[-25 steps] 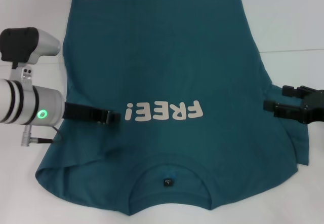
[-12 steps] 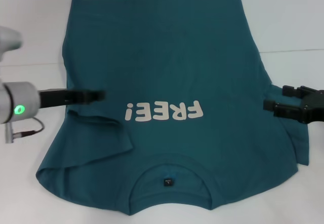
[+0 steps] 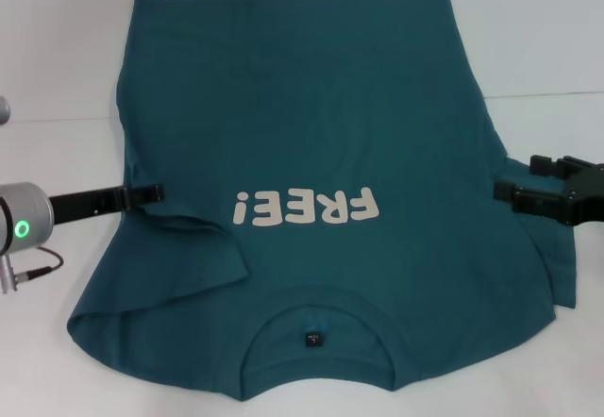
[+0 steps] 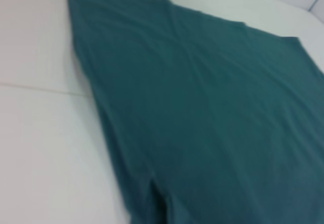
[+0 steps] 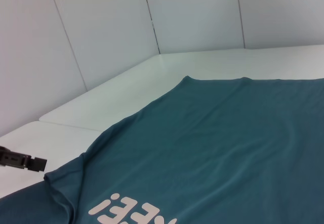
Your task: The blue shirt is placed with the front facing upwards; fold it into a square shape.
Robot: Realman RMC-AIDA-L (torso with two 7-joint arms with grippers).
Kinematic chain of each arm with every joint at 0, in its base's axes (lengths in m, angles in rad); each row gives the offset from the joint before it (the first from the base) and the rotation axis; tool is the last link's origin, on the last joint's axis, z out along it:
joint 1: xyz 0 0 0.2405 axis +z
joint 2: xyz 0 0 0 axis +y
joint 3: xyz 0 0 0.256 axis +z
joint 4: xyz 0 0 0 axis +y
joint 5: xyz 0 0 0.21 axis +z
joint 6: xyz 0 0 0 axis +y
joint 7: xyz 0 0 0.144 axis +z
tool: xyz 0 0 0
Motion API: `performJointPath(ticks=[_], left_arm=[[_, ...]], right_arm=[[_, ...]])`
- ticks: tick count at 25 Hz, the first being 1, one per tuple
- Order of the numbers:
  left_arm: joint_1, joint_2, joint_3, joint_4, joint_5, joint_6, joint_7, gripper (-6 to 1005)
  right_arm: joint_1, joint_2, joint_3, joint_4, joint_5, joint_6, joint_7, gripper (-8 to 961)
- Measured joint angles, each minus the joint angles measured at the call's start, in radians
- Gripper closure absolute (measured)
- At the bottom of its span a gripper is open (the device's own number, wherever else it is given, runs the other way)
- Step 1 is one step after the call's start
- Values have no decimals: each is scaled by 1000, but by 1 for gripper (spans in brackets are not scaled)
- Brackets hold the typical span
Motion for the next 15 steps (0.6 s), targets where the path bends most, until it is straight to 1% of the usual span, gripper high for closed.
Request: performJointPath(ticks=[5,9,15], left_arm=[[-8,1,3,-37,0,-37,5,214],[-28,-2,5,-59,0,-44,8,213],[-119,-3,1,-168,-9,-101,54,212]], right_arm=[[-4,-1,0,0,0,0,9,29],[-4,-1,0,-1,-1,0,12,29],[1,3,-3,-1,-2,-1,20,29]])
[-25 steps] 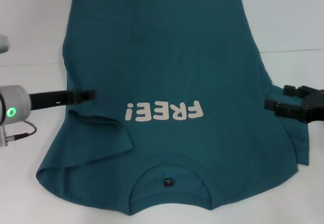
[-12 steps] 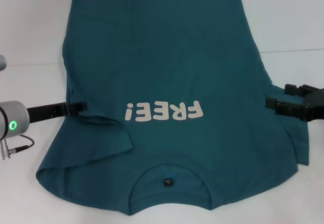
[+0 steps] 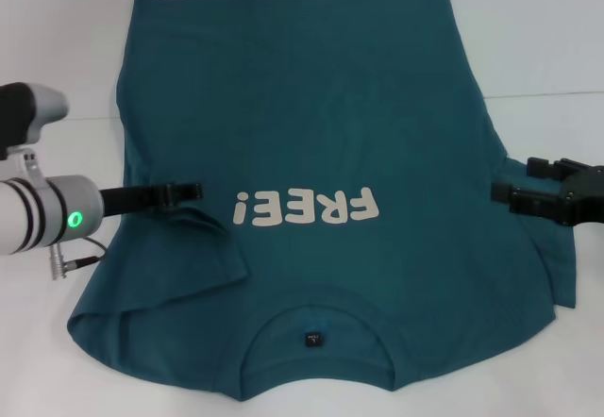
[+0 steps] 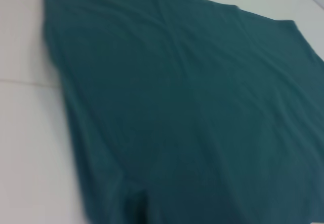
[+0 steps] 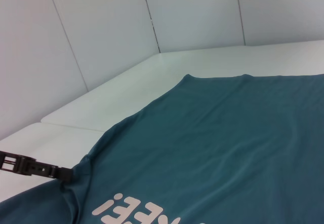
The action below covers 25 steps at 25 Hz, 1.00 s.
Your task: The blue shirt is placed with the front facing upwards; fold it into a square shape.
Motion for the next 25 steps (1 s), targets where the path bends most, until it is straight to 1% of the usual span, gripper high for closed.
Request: performJointPath(ticks=[2,6,12,15,17,18,20,21,22,24,25], left_arm=[[-32,-2,0,-18,-3,-11,12,212],[-58,-4,0,-16,-20,-13,19,211],[-102,-5,4,-38,-137,-35,102,210],[-112,-5,4,-42,-187,-33,152,209],[-101,-5,3,-20,-221,2,190,209],[-91,-4,2,-3,-231,32,211,209],[-54,0,-2,58,-249,147,266,208],[-16,8,-4,116,-264,284,329,208],[-10,9,-4,123,-266,303,337,208],[39,18,-5,181,-271,424,393,207],[75,17,-6,220,-273,491,428,207]], right_arm=[[0,0,-2,0,0,0,10,28],[1,-2,0,0,2,-5,16,28],[-1,-3,3,0,5,-10,18,28],[-2,-4,20,0,6,-11,30,28],[-2,-7,42,0,7,-11,56,28],[-2,-12,54,-2,8,-12,85,28],[-3,-26,70,-16,9,-21,161,28],[-6,-37,74,-34,9,-39,212,28],[-9,-48,76,-50,8,-54,258,28],[-15,-77,78,-99,0,-119,386,28],[-19,-94,79,-130,-6,-148,458,28]])
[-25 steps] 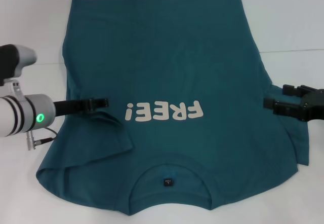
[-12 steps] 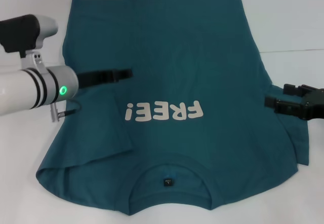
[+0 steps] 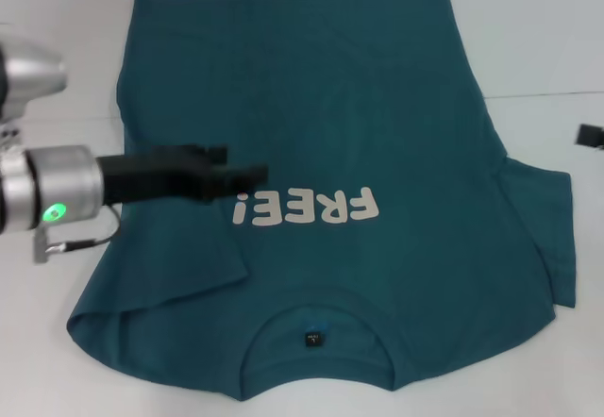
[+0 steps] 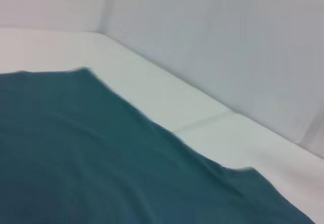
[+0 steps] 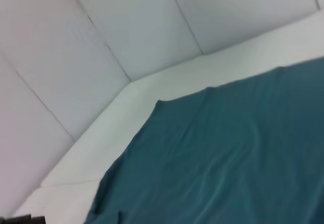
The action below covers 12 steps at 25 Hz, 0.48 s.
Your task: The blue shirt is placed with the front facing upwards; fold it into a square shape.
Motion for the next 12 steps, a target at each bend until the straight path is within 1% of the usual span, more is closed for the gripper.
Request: performJointPath(ticks=[1,2,4,6,8,11,12], left_arm=[[24,-5,0,26,-2,28,26,207],[64,-12,0,61,-3,65,65,202],[121,-22,7,101,-6,104,127,192],[161,-25,13,113,-12,128,174,182],[186,-25,14,107,-23,143,202,180],[196,-25,13,89,-29,141,224,178],[196,-25,11,81,-29,138,230,177]], right_arm=[[-3,-16,0,-31,-17,-37,84,28],[-6,-30,0,-59,-37,-67,154,28],[-2,-58,2,-120,-111,-135,307,28],[10,-77,7,-170,-199,-185,427,29],[23,-85,19,-211,-295,-214,501,29],[51,-91,60,-232,-460,-214,538,30],[56,-92,72,-231,-479,-212,540,30]])
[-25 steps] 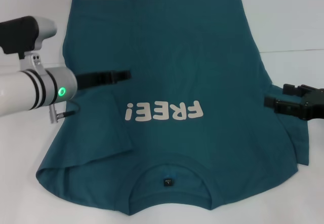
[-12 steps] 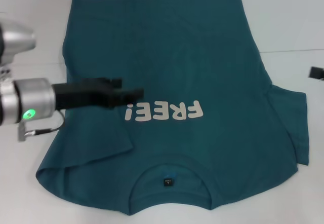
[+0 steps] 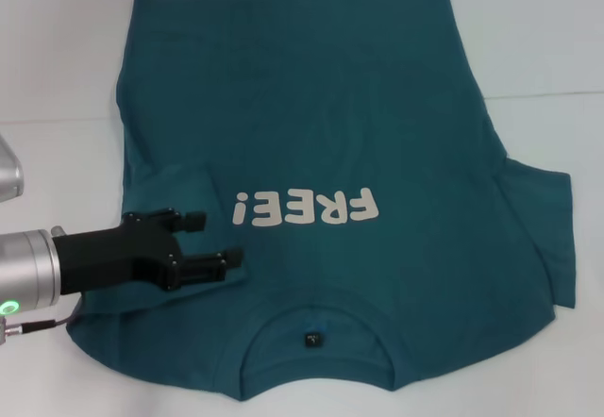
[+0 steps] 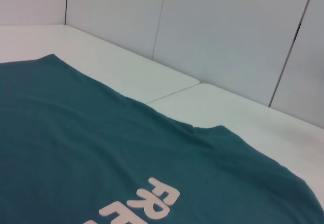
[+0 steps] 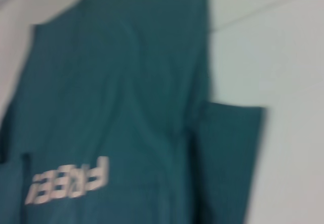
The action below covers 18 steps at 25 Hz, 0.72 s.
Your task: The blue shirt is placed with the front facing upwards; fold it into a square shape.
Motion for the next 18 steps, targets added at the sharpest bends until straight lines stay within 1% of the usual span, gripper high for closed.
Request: performJointPath(ticks=[3,4,5,6,7,13,15,18], left_arm=[[-3,0,0,-11,1,-1,10,175],[-9,0,3,-18,4,-2,17,174],[-13,1,4,-22,6,-3,24,173],[-14,1,4,-24,7,-4,28,173],[-18,2,5,-29,9,-5,35,173],[-20,3,9,-35,8,-10,55,174],[-19,3,7,-37,5,-17,57,176],[-19,4,7,-38,4,-39,59,179]], right_arm=[[13,-1,20,16,-40,20,18,31],[14,-1,17,24,-49,40,27,31],[17,1,11,53,-68,103,51,31],[17,1,11,53,-68,103,51,31],[20,0,10,74,-71,132,59,31],[69,-27,9,241,-66,229,65,33],[82,-30,9,277,-66,266,61,33],[98,-31,-21,312,-69,323,57,34]])
